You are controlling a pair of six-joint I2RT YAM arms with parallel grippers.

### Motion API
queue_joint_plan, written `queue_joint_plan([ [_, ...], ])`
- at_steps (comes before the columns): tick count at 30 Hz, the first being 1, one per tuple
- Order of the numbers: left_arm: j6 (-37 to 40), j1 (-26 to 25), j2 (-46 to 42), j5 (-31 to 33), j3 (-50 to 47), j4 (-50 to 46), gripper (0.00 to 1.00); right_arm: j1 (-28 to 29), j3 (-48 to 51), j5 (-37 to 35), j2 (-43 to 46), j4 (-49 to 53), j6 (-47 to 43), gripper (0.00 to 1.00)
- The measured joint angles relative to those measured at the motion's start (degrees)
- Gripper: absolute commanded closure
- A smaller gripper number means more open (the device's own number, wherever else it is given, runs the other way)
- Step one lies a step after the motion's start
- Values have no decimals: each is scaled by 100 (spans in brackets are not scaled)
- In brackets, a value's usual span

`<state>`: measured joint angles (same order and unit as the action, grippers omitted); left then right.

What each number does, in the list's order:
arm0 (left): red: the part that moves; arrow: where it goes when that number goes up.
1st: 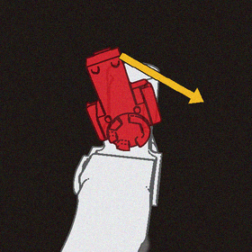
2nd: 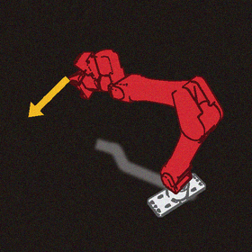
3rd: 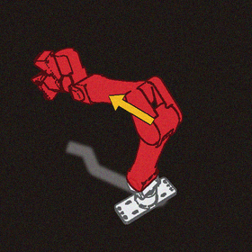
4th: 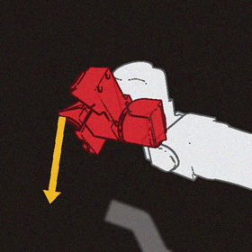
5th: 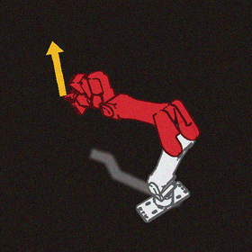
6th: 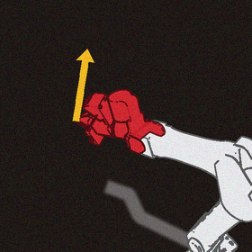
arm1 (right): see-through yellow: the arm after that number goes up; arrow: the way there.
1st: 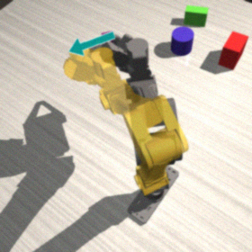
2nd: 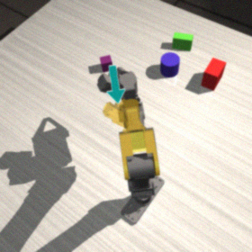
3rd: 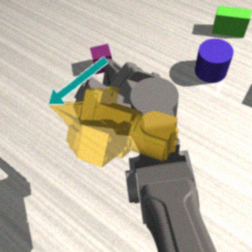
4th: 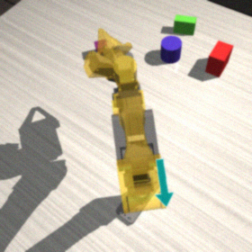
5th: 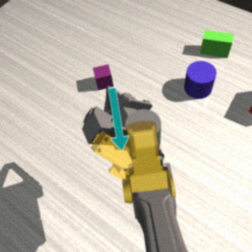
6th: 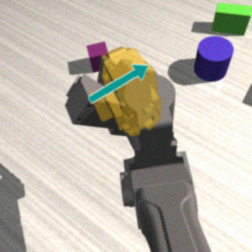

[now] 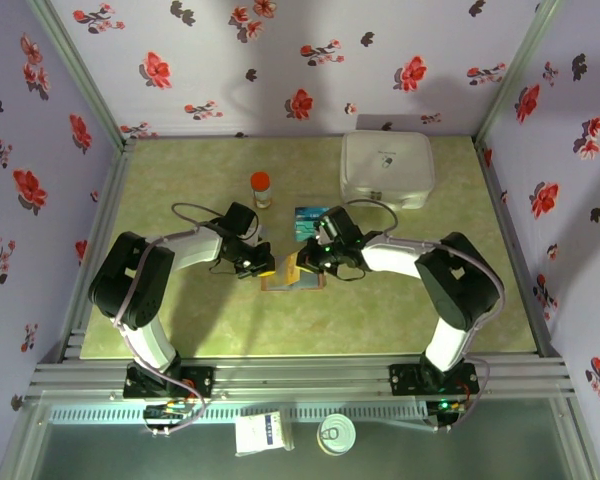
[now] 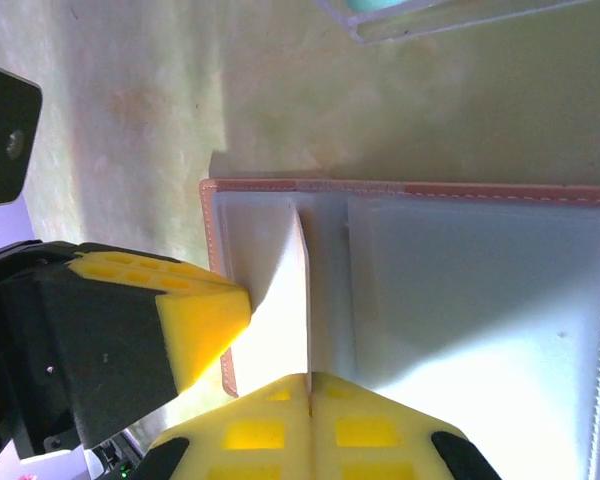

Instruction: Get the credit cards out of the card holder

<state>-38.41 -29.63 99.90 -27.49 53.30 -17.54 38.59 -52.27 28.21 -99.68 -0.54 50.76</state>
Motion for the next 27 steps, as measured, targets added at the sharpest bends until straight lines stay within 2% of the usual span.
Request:
queue_joint_plan([
  [7,-2,0,-4,0,0,-2,100,-11,-52,-122,304,619,-374,96],
  [16,-7,0,-15,-2,0,-7,97,-142,-837,-299,516,1840,-1375,100],
  [22,-20,0,-35,0,0,-46,93,-186,-1659,-555,516,2940,-2579,100],
  [27,-20,0,-46,0,2,-72,92,-192,-2524,-796,382,3812,-4039,100],
])
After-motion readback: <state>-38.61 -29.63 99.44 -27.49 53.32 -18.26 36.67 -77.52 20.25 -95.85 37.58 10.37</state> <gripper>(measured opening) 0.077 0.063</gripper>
